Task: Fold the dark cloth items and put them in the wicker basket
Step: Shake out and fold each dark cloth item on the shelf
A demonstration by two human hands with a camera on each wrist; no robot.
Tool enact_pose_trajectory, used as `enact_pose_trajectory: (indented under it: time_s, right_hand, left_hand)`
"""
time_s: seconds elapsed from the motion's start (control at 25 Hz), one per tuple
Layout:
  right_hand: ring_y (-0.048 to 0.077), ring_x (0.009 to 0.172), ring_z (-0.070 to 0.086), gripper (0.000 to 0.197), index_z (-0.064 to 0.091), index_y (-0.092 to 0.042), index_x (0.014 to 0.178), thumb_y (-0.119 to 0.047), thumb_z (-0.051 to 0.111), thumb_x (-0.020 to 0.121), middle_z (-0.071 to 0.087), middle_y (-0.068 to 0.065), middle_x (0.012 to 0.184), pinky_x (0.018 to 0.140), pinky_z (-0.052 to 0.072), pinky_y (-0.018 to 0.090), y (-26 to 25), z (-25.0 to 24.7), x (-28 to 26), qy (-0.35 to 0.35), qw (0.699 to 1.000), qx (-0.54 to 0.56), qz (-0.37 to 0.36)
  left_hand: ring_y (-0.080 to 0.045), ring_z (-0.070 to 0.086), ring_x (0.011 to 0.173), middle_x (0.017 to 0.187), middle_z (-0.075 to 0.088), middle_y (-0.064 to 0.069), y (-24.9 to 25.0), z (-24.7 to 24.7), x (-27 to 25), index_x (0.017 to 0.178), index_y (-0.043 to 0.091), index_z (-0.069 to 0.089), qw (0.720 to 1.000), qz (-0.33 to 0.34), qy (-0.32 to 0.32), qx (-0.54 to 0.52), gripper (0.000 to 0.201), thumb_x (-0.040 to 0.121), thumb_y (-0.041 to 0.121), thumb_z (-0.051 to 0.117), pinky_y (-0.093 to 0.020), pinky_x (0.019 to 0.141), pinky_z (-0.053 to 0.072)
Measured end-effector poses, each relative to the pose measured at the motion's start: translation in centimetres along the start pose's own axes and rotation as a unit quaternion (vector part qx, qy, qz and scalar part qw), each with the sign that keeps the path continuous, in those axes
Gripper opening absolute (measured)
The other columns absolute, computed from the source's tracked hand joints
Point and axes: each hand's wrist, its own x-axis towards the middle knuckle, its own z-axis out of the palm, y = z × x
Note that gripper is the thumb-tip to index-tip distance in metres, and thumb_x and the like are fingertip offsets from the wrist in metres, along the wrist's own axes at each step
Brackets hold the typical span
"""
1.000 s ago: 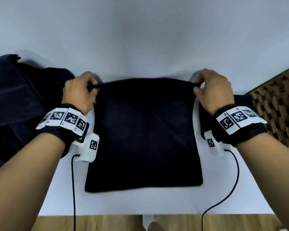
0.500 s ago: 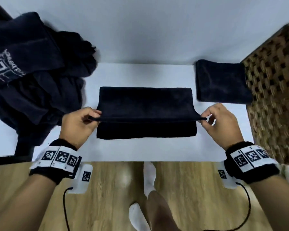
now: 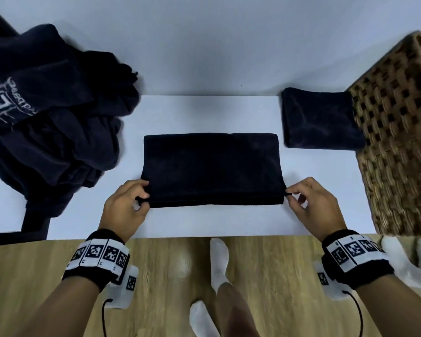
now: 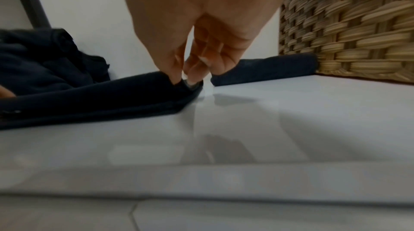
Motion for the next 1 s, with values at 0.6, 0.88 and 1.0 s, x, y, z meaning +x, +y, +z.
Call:
enact_pose_trajectory:
  time_s: [0.6, 0.88, 1.0]
  right_hand:
    - [0.022, 0.113, 0.051, 0.029, 0.061, -0.019, 0.119, -0.018, 0.056, 0.091, 0.054, 0.001, 0.122, 0.097, 0.045, 0.038, -6.6, 3.8, 12.1, -0.115, 0.992, 0.045, -0.025]
    - [0.025, 0.108, 0.051, 0.022, 0.063, -0.022, 0.11, -0.029, 0.063, 0.089, 0.057, 0.001, 0.115, 0.087, 0.047, 0.037, -6.1, 2.6, 16.0, -0.134, 0.989, -0.049, 0.037]
    - [0.022, 0.096, 0.06, 0.017, 0.059, -0.021, 0.095, -0.032, 0.068, 0.084, 0.064, -0.002, 0.097, 0.082, 0.047, 0.031, -5.6, 1.9, 14.1, -0.162, 0.974, -0.014, 0.156]
  left_hand:
    - [-0.019, -0.002, 0.148, 0.161, -0.008, -0.001, 3.4, 0.3, 7.9, 0.153, 0.024, 0.006, 0.937, -0.064, -0.272, 0.209, 0.103, 0.076, 0.066, 0.061, -0.037, 0.117, 0.013]
    - [-0.027, -0.016, 0.146, 0.159, -0.018, -0.008, 4.0, 1.1, 13.7, 0.153, 0.019, 0.001, 0.899, 0.036, -0.296, 0.319, 0.089, 0.088, 0.033, 0.061, -0.048, 0.118, -0.004]
    - [-0.04, 0.027, 0.14, 0.152, 0.026, -0.022, 6.2, 2.2, 15.2, 0.143, 0.012, 0.038, 0.926, 0.121, -0.19, 0.303, 0.08, 0.071, 0.005, 0.072, -0.053, 0.111, 0.028]
